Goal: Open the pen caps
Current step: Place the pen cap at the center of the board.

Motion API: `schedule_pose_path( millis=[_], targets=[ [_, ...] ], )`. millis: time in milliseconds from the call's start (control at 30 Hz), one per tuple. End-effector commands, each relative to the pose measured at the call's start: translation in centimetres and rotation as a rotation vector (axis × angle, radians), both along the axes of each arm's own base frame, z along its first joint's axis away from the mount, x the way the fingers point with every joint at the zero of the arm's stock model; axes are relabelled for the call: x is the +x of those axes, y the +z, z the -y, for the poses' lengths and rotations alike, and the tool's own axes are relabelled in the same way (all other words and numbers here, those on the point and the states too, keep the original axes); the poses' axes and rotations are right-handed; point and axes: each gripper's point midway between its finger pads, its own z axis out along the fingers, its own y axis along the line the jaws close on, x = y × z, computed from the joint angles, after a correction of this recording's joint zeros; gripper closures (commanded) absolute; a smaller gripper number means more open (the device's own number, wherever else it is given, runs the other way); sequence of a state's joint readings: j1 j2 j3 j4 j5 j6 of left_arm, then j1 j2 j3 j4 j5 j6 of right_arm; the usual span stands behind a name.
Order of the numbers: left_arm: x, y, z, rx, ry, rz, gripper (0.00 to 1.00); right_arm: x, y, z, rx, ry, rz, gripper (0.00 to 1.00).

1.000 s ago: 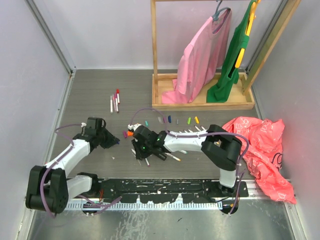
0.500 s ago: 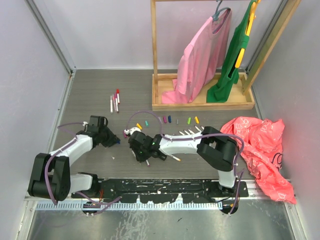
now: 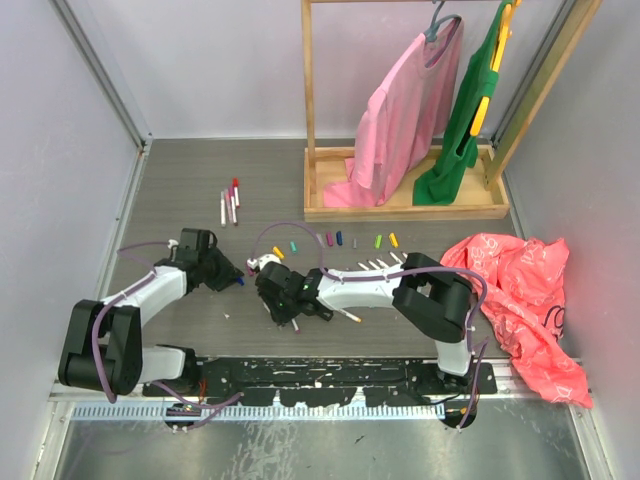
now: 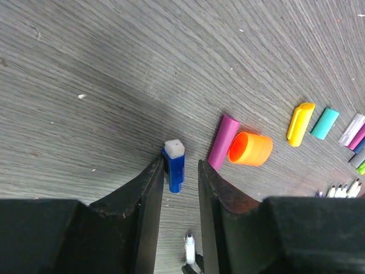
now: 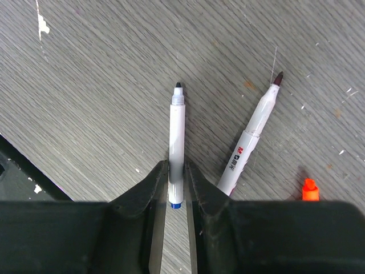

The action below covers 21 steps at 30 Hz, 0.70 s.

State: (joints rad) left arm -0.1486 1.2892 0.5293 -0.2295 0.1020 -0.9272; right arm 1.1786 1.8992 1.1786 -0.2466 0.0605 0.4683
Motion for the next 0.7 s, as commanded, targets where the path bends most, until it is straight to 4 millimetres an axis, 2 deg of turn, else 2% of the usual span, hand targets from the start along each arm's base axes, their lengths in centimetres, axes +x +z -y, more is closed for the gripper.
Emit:
schedule_pose_path(
  millis=[0, 300, 400, 567, 667],
  targets=[
    [-0.2, 0.4, -0.4, 0.030, -0.009, 0.009, 0.66, 0.1, -1.2, 0.4, -0.047, 0.009, 0.006, 0.75],
    [-0.8, 3.0, -1.0, 0.045, 0.000, 0.082, 0.60, 0.1, -0.9, 0.1, -0.041, 0.023, 0.011, 0.71],
    [-0.9, 3.9, -1.1, 0.048, 0.000, 0.111, 0.58, 0.2, 0.2, -0.4, -0.018, 0.048, 0.025, 0.68],
    [-1.0, 5.3, -1.7, 0.073, 0.009, 0.156, 0.54, 0.9, 2.2, -1.1, 0.013, 0.088, 0.078, 0.53],
    [-1.0, 5.9, -1.7, 0.074, 0.009, 0.174, 0.54, 0.9, 3.1, -1.5, 0.034, 0.111, 0.087, 0.52]
  ],
)
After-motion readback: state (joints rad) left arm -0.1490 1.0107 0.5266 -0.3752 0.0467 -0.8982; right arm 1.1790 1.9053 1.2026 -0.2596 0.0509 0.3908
